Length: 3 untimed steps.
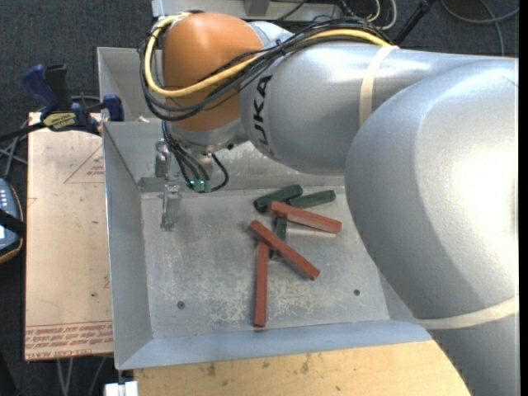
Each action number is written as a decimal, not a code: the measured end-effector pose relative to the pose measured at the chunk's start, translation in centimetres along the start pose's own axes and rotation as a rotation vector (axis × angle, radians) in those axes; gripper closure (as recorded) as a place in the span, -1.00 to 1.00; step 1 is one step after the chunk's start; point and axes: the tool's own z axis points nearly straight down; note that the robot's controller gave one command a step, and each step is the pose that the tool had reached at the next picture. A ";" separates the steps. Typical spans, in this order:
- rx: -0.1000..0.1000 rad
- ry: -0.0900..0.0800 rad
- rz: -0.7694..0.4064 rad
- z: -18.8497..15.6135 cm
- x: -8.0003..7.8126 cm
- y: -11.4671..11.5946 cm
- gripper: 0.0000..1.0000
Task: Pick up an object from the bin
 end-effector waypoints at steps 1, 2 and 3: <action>-0.002 -0.008 0.004 -0.6 -0.2 -0.1 -1.00; -0.003 -0.011 -0.024 5.4 4.1 -2.9 -1.00; -0.002 -0.008 -0.125 9.0 2.9 -4.1 -1.00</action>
Offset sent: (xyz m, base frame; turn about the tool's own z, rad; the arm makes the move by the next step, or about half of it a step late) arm -0.0609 -0.0430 -0.0814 -0.0357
